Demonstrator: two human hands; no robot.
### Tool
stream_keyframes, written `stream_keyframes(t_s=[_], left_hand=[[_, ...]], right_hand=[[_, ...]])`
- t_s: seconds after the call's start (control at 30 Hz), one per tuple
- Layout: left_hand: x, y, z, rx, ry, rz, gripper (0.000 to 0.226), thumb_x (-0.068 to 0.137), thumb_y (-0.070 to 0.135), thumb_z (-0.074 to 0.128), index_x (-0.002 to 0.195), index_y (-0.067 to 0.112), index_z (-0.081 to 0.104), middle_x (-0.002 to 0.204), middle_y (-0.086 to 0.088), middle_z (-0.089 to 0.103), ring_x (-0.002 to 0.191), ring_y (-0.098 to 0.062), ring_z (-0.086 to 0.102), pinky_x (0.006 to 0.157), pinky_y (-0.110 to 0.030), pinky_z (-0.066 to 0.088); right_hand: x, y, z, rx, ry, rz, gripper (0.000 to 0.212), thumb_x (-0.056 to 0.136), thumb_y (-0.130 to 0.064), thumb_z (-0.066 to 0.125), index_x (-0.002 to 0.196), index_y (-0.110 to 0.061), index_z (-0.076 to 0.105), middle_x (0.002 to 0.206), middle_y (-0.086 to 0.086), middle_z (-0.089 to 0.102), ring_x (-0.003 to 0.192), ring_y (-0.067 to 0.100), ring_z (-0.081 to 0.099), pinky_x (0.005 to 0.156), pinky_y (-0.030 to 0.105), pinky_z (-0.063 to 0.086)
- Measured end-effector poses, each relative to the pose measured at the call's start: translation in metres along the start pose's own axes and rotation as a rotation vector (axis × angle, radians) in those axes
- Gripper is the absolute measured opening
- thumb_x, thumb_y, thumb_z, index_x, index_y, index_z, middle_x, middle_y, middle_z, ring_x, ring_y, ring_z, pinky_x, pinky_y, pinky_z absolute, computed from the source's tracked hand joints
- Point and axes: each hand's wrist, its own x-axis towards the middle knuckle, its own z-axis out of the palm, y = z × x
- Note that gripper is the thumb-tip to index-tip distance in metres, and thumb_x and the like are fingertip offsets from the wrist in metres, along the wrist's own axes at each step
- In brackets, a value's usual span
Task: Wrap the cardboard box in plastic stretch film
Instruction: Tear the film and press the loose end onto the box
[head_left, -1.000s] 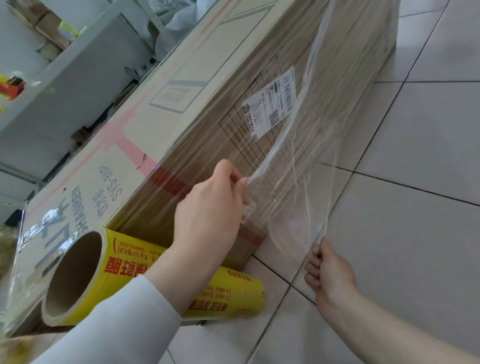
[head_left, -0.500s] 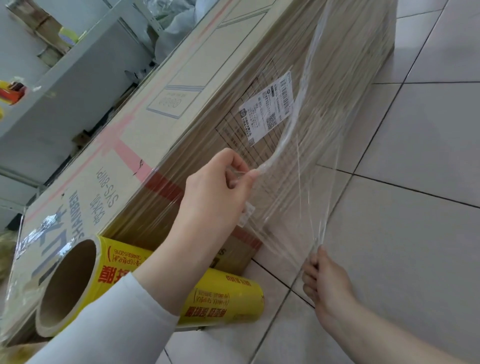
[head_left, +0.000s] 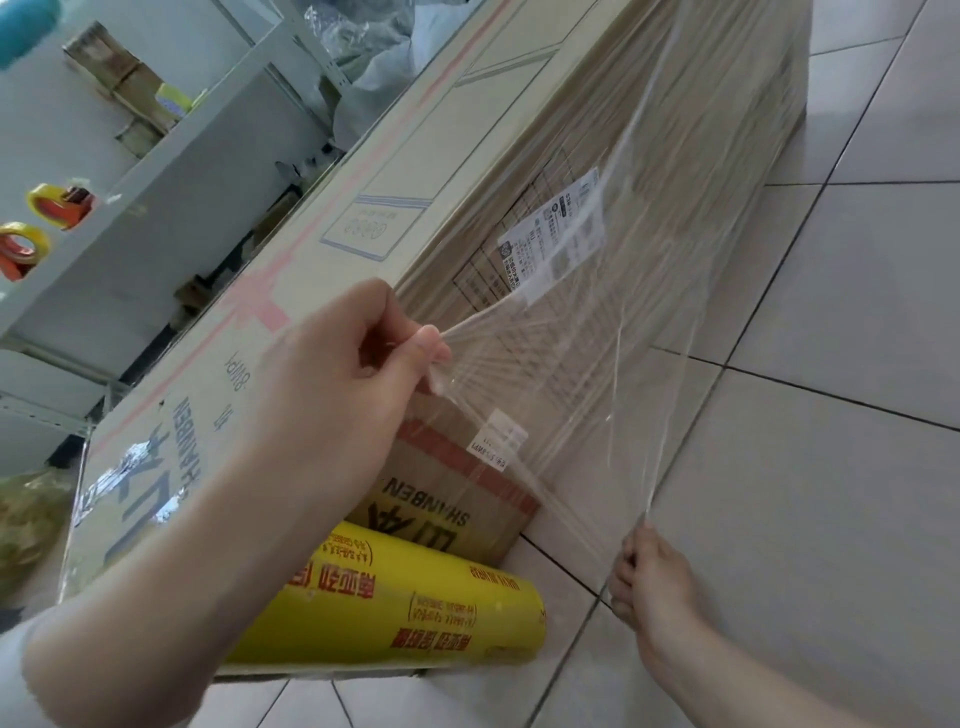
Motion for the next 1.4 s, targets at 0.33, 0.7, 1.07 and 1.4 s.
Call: stream_keyframes(t_s=[0.33, 0.7, 1.07, 1.4], left_hand=[[0.014, -0.02, -0.021, -0.02, 0.01, -0.024, 0.025, 0.092, 0.014, 0.051, 0.067, 0.013, 0.046, 0.075, 0.011, 0.071, 0.055, -0.009, 0.065, 0.053, -0.028, 0.045], [0.024, -0.03, -0.025, -0.038, -0.127, -0.062, 0.02, 0.094, 0.023, 0.045, 0.076, 0.015, 0.045, 0.072, 0.009, 0.07, 0.032, -0.005, 0.041, 0.035, -0.014, 0.034], [0.024, -0.025, -0.021, 0.167, -0.2, 0.043, 0.015, 0.082, 0.033, 0.061, 0.075, 0.02, 0.062, 0.062, 0.0, 0.068, 0.064, 0.007, 0.06, 0.06, 0.003, 0.037], [0.031, -0.035, -0.033, 0.419, -0.008, 0.059, 0.018, 0.093, 0.034, 0.047, 0.075, 0.029, 0.044, 0.077, 0.011, 0.06, 0.068, -0.001, 0.047, 0.056, -0.014, 0.031]], right_hand=[[0.014, 0.014, 0.028, -0.01, -0.007, 0.001, 0.044, 0.104, -0.033, 0.026, 0.064, -0.017, 0.032, 0.03, -0.009, 0.026, 0.021, 0.003, 0.018, 0.034, 0.003, 0.016], [0.029, 0.028, 0.034, -0.022, 0.009, -0.044, 0.044, 0.105, -0.029, 0.023, 0.063, -0.017, 0.03, 0.028, -0.009, 0.025, 0.02, 0.002, 0.018, 0.033, 0.002, 0.017], [0.025, 0.025, 0.028, 0.03, 0.059, -0.001, 0.044, 0.103, -0.036, 0.027, 0.064, -0.017, 0.031, 0.027, -0.009, 0.024, 0.019, 0.001, 0.018, 0.031, 0.002, 0.017], [0.04, 0.039, 0.034, -0.255, 0.2, -0.156, 0.047, 0.099, -0.046, 0.029, 0.06, -0.021, 0.035, 0.053, -0.001, 0.038, 0.041, 0.012, 0.039, 0.046, 0.018, 0.024]])
